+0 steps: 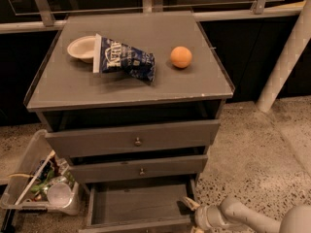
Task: Open bottom drawer
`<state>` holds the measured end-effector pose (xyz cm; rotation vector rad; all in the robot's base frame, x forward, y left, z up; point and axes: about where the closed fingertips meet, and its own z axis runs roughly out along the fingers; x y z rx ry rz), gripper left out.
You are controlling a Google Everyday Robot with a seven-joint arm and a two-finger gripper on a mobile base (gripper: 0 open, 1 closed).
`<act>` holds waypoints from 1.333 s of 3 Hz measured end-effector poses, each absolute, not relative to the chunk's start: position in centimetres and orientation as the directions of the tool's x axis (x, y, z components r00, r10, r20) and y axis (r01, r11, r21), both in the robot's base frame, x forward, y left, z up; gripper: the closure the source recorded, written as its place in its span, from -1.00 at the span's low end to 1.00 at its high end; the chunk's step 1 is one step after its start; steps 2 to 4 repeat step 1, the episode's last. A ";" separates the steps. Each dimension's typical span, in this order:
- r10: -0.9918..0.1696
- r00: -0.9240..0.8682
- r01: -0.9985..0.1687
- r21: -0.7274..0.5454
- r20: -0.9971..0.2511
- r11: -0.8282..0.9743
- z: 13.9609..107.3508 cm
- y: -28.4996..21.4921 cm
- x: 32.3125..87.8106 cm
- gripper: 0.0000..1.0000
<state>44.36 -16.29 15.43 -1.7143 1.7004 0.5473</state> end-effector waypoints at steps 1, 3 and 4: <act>-0.713 0.070 -0.986 -0.156 -0.698 0.056 15.4 -16.3 44.4 -1.00; -0.713 0.070 -0.986 -0.156 -0.698 0.056 15.4 -16.3 44.4 -1.00; -0.713 0.070 -0.986 -0.156 -0.698 0.056 15.4 -16.3 44.4 -1.00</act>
Offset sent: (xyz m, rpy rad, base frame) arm 0.0000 0.0000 0.0000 0.0000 0.0000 0.0000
